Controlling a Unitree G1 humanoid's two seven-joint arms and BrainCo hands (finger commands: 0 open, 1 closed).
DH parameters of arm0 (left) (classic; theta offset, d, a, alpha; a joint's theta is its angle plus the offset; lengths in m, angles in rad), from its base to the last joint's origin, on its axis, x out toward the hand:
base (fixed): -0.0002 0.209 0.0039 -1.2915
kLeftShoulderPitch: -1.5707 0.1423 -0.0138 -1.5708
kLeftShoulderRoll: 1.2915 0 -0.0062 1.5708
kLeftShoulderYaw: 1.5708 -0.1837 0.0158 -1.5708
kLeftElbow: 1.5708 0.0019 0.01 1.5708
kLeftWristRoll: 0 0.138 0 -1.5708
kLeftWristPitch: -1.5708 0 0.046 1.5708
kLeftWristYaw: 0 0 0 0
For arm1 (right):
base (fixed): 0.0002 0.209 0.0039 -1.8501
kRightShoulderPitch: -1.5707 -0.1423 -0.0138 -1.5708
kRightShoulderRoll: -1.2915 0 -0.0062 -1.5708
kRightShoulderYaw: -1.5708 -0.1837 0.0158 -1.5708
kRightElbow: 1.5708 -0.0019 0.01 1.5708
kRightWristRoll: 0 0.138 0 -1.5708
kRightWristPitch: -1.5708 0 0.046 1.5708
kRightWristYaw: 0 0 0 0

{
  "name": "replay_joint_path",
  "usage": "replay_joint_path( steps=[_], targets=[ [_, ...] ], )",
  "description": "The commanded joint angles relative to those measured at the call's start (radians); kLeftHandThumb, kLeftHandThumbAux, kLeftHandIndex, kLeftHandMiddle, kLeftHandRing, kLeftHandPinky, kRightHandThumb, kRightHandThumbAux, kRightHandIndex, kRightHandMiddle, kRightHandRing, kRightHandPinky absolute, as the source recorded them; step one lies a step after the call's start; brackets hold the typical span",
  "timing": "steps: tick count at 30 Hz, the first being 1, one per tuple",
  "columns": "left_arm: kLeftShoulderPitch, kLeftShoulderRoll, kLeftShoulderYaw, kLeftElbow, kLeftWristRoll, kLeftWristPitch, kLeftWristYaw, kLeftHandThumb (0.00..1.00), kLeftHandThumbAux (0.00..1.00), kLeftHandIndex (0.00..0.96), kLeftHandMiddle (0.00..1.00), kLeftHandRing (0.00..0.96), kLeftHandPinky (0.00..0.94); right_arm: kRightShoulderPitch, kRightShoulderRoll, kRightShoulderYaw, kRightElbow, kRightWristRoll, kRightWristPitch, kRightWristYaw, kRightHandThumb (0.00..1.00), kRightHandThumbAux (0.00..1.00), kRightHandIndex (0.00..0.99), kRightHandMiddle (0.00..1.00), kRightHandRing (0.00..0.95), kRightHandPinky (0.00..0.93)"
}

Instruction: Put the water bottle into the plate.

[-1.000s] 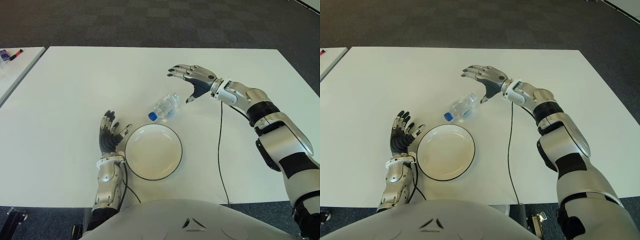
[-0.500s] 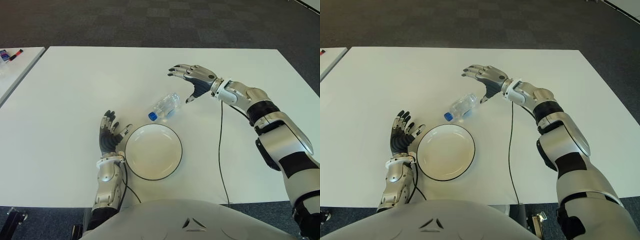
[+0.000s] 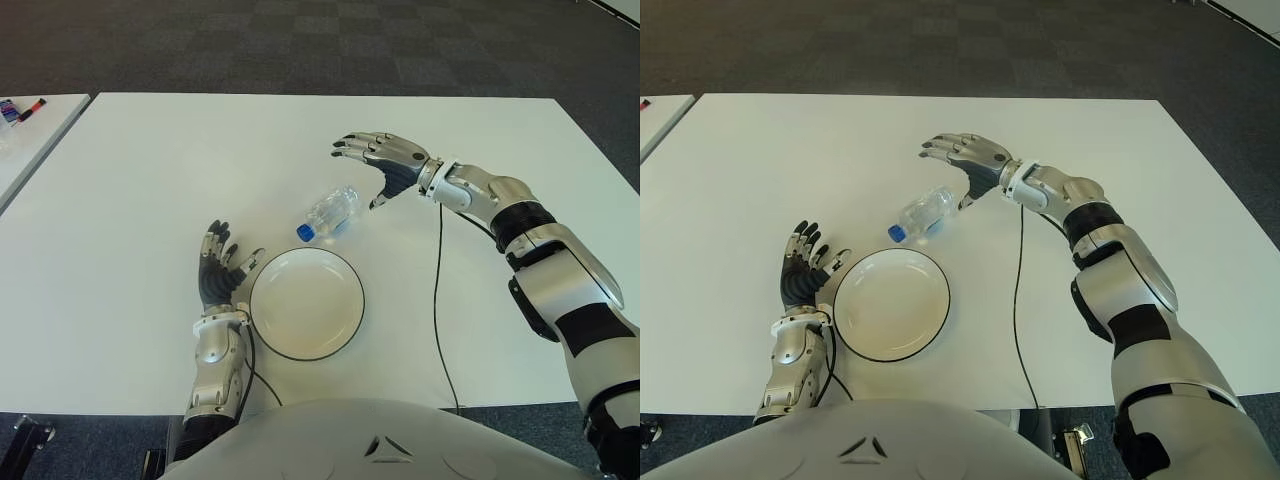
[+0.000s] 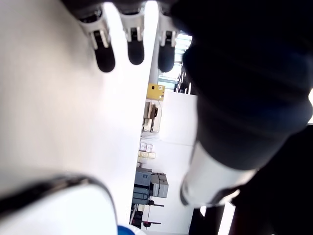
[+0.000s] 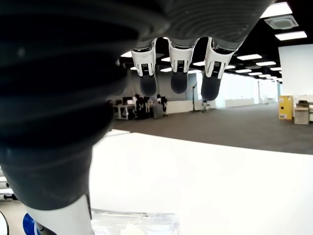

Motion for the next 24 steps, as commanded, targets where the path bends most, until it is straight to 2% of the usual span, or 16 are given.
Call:
replay_joint_path(
  steps=[1,24],
  targets=[
    [0.019,-0.038,-0.006,0.015,0.004,0.041,-0.006,0.026,0.955,0.11,0.12,0.09,0.121,-0.003,0.012,0.02,0.011,-0.025,0.005,-0.003,0.0,0.873,0.0,0.0,0.0,0.111],
    [0.028,-0.044,-0.01,-0.007,0.018,0.058,0.001,0.0,0.951,0.097,0.101,0.073,0.108,0.002,0.033,0.065,0.035,-0.055,-0.032,-0.046,0.0,0.871,0.0,0.0,0.0,0.095]
  ],
)
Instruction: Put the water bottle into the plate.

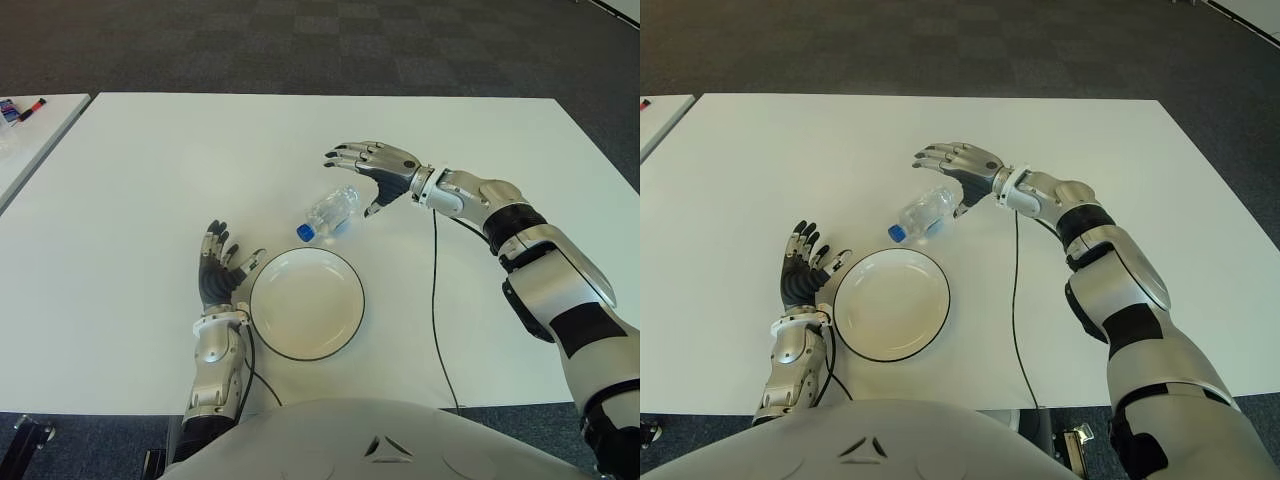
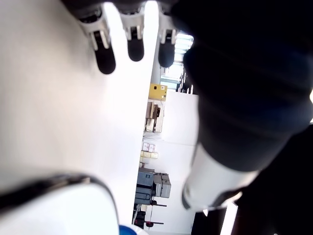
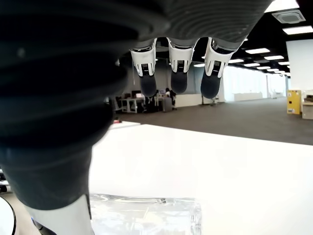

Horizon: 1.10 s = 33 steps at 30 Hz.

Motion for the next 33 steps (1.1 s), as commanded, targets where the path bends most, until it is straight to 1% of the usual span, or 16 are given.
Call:
replay_joint_path(
  steps=[1,11,15,16,17,19,21,25,29,31,33],
  targets=[
    [0.022,-0.044,-0.009,0.011,0.007,0.033,0.001,0.0,0.951,0.098,0.102,0.074,0.11,0.002,0.008,0.024,0.013,-0.03,-0.012,-0.014,0.0,0.872,0.0,0.0,0.0,0.095],
    [0.029,-0.05,-0.013,0.001,0.002,0.029,-0.001,0.0,0.961,0.108,0.113,0.084,0.118,0.003,0.016,0.065,0.022,-0.078,-0.019,-0.074,0.0,0.87,0.0,0.0,0.0,0.086],
    [0.029,-0.052,-0.014,0.0,0.001,0.029,0.0,0.0,0.966,0.109,0.115,0.086,0.119,0.004,0.018,0.079,0.022,-0.093,-0.017,-0.089,0.0,0.869,0.0,0.0,0.003,0.118],
    [0.029,-0.053,-0.015,-0.001,0.001,0.029,0.0,0.0,0.967,0.11,0.116,0.086,0.119,0.004,0.018,0.083,0.021,-0.097,-0.017,-0.092,0.0,0.87,0.0,0.0,0.013,0.148],
    [0.03,-0.054,-0.015,-0.001,0.0,0.029,0.001,0.0,0.968,0.11,0.116,0.087,0.119,0.006,0.017,0.088,0.017,-0.103,-0.016,-0.095,0.0,0.87,0.0,0.0,0.016,0.158],
    [0.03,-0.055,-0.015,-0.002,0.0,0.029,0.001,0.0,0.969,0.111,0.117,0.087,0.119,0.007,0.017,0.096,0.014,-0.11,-0.014,-0.099,0.0,0.871,0.0,0.0,0.037,0.235],
    [0.03,-0.056,-0.015,-0.003,-0.001,0.029,0.002,0.0,0.97,0.111,0.117,0.087,0.119,0.007,0.016,0.102,0.012,-0.115,-0.013,-0.102,0.0,0.872,0.0,0.0,0.044,0.261],
    [0.032,-0.059,-0.016,-0.005,-0.002,0.029,0.004,0.001,0.971,0.114,0.122,0.09,0.122,0.015,0.018,0.119,0.007,-0.13,-0.01,-0.101,0.0,0.874,0.0,0.0,0.061,0.345],
    [0.032,-0.061,-0.016,-0.007,-0.004,0.029,0.004,0.005,0.971,0.117,0.126,0.093,0.124,0.013,0.017,0.129,0.007,-0.139,-0.017,-0.103,0.0,0.877,0.0,0.0,0.066,0.336],
    [0.033,-0.061,-0.016,-0.007,-0.005,0.028,0.004,0.011,0.972,0.122,0.131,0.096,0.127,0.016,0.018,0.135,0.005,-0.142,-0.019,-0.106,0.0,0.874,0.0,0.0,0.064,0.273],
    [0.034,-0.062,-0.018,-0.009,-0.005,0.026,0.002,0.015,0.972,0.124,0.132,0.097,0.128,0.019,0.02,0.138,0.006,-0.139,-0.023,-0.1,0.0,0.874,0.0,0.0,0.063,0.252]
  ],
)
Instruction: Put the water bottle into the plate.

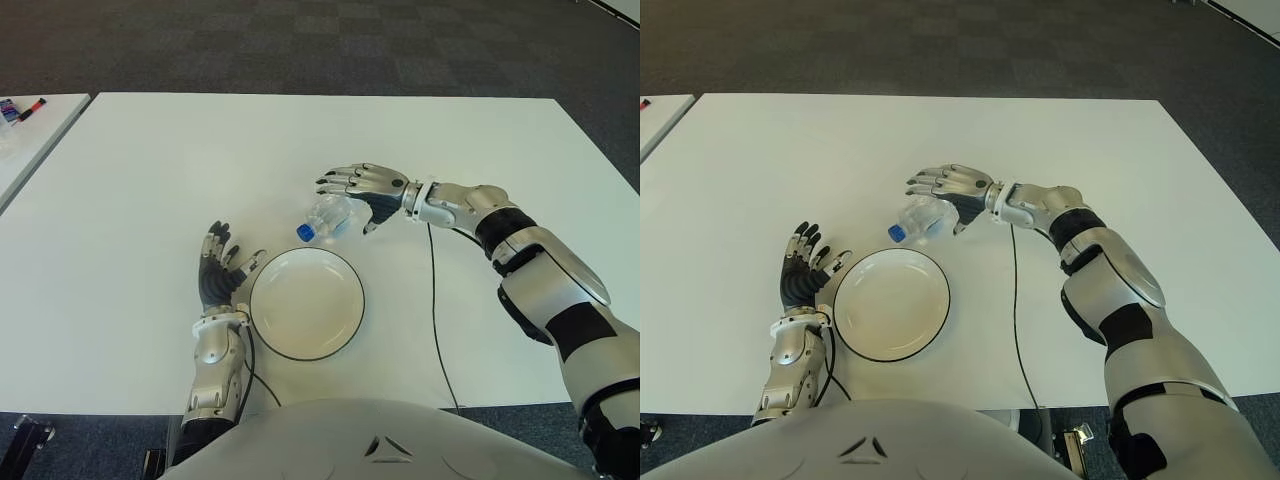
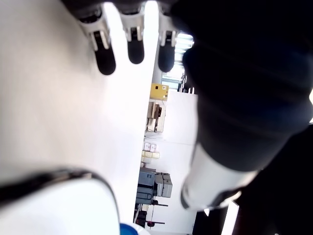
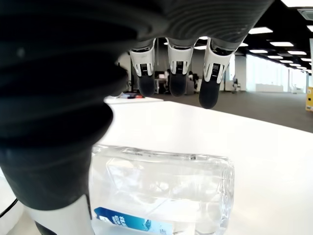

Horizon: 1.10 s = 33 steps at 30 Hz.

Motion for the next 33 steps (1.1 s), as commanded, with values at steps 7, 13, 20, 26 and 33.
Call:
replay_joint_path(
  steps=[7,13,20,26,33],
  targets=[
    [0.026,-0.063,-0.019,0.006,-0.005,0.027,0.002,0.021,0.967,0.123,0.128,0.092,0.112,0.033,0.015,0.023,0.0,-0.005,-0.018,0.028,0.0,0.854,0.0,0.0,0.028,0.14],
    [0.03,-0.064,-0.025,0.001,-0.002,0.03,0.006,0.018,0.964,0.12,0.129,0.092,0.117,0.039,0.015,0.024,-0.004,-0.012,-0.015,0.025,0.0,0.849,0.0,0.0,0.02,0.156],
    [0.035,-0.068,-0.035,-0.005,0.004,0.032,0.017,0.031,0.967,0.121,0.133,0.095,0.11,0.046,0.017,0.027,-0.004,-0.012,-0.017,0.029,0.0,0.839,0.0,0.0,0.011,0.121],
    [0.038,-0.069,-0.045,-0.01,0.013,0.039,0.029,0.038,0.961,0.118,0.128,0.09,0.11,0.052,0.017,0.027,-0.002,-0.007,-0.023,0.034,0.0,0.844,0.0,0.0,0.003,0.106],
    [0.043,-0.072,-0.05,-0.016,0.013,0.042,0.034,0.05,0.963,0.122,0.131,0.091,0.117,0.06,0.02,0.022,0.002,0.004,-0.029,0.048,0.0,0.855,0.0,0.0,0.004,0.111]
  ],
)
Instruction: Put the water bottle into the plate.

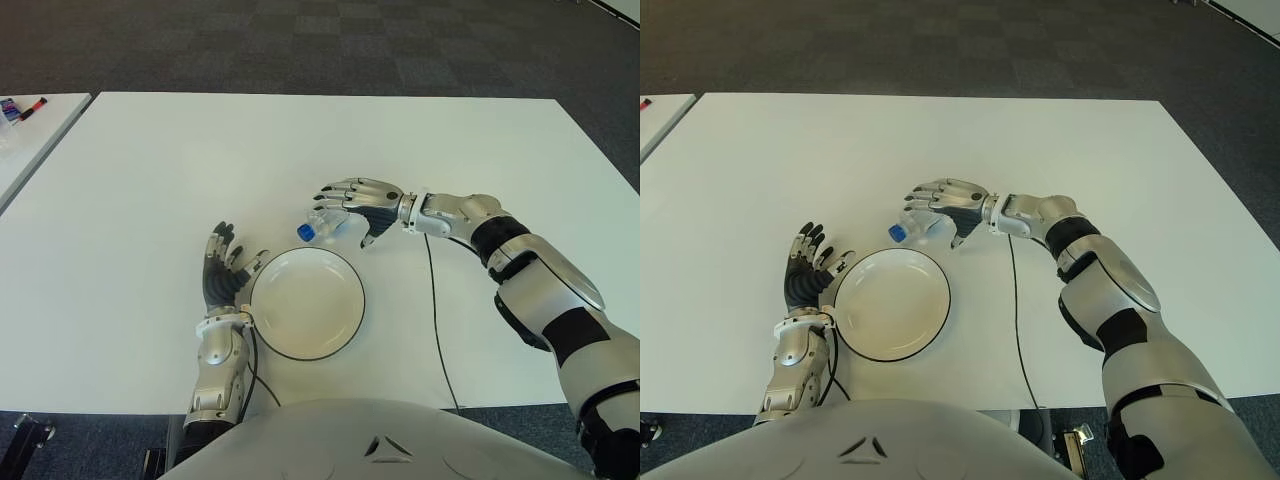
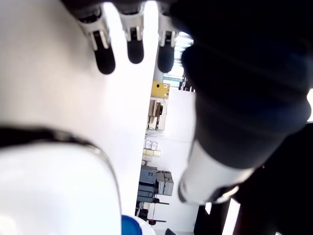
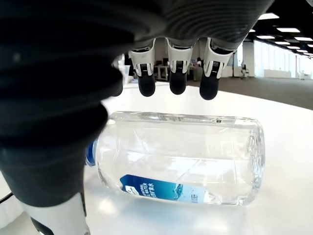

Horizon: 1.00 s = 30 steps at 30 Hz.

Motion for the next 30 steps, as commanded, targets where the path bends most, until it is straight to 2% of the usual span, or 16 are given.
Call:
replay_joint_path(
  steps=[1,12,20,21,30],
  targets=[
    [0.025,-0.073,-0.016,0.002,0.005,0.028,0.018,0.051,0.963,0.122,0.132,0.093,0.118,0.022,0.006,0.004,0.005,0.004,-0.011,0.021,0.0,0.855,0.0,0.0,0.007,0.119],
    [0.032,-0.073,-0.019,-0.002,0.007,0.031,0.017,0.052,0.944,0.126,0.134,0.094,0.12,0.031,0.009,-0.002,0.008,0.014,-0.022,0.03,0.0,0.854,0.0,0.0,0.036,0.179],
    [0.034,-0.071,-0.02,-0.002,-0.001,0.023,0.006,0.024,0.959,0.125,0.127,0.089,0.113,0.034,0.01,-0.004,0.007,0.016,-0.024,0.029,0.0,0.855,0.0,0.0,0.067,0.28],
    [0.035,-0.07,-0.02,-0.002,0.0,0.025,0.007,0.005,0.966,0.124,0.126,0.089,0.114,0.037,0.012,-0.007,0.009,0.022,-0.023,0.038,0.0,0.854,0.0,0.0,0.079,0.323],
    [0.036,-0.066,-0.02,-0.002,0.004,0.024,0.007,0.0,0.964,0.113,0.116,0.084,0.112,0.045,0.018,-0.016,0.007,0.041,-0.014,0.059,0.0,0.859,0.0,0.0,0.074,0.271]
  ],
)
